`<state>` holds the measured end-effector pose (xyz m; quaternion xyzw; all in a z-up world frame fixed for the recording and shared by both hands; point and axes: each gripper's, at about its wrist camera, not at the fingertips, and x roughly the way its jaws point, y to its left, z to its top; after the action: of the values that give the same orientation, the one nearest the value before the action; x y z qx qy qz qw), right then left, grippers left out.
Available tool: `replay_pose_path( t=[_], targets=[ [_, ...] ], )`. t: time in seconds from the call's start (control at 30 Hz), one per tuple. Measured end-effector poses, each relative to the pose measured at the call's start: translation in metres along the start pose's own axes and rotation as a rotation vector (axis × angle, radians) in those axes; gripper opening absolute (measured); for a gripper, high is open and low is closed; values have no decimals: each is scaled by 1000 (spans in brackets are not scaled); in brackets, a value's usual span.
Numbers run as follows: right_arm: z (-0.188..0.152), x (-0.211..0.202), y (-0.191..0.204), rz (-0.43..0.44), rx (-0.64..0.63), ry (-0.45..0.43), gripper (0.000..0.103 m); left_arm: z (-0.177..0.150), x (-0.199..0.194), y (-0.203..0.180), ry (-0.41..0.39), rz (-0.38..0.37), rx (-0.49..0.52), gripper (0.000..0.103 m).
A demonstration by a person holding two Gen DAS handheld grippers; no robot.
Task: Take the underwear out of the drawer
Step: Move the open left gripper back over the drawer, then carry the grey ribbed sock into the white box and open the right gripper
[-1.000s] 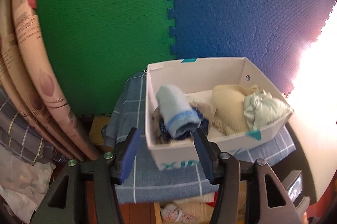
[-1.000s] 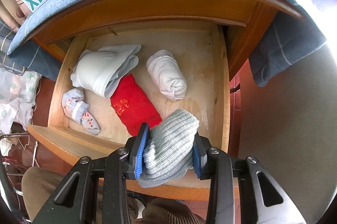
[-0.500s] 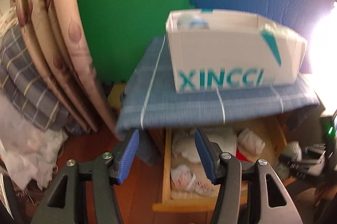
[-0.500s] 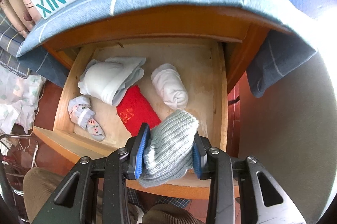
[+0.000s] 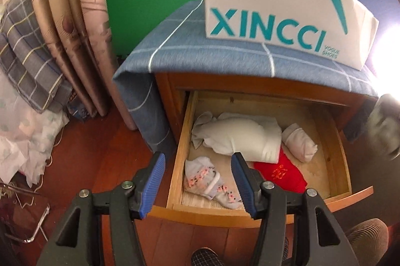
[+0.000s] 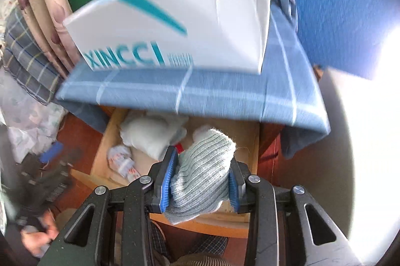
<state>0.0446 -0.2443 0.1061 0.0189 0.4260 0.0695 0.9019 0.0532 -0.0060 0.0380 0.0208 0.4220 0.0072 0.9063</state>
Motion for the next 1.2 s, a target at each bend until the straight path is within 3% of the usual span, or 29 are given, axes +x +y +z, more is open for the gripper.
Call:
replay_pose_path(
  t=[0.13,0.33,0.53,0.83,1.2],
  targets=[
    [25,-35,2,19,-18,-61,34,-4,10,6,30,-6,-31,56],
    [74,-70,12,44,-37,-140,34,-7,9,8,12,14,-53,56],
    [132,-79,30,41,-75,-193,34,-8,8,10,-3,39,-76,56],
    [187,-33,66,25,-117,-148,35,-7,12,16,4,18,-113,56],
    [204,40,86,-6,-142,-18,36,-8,16,25,16,-24,-165,56]
  ],
)
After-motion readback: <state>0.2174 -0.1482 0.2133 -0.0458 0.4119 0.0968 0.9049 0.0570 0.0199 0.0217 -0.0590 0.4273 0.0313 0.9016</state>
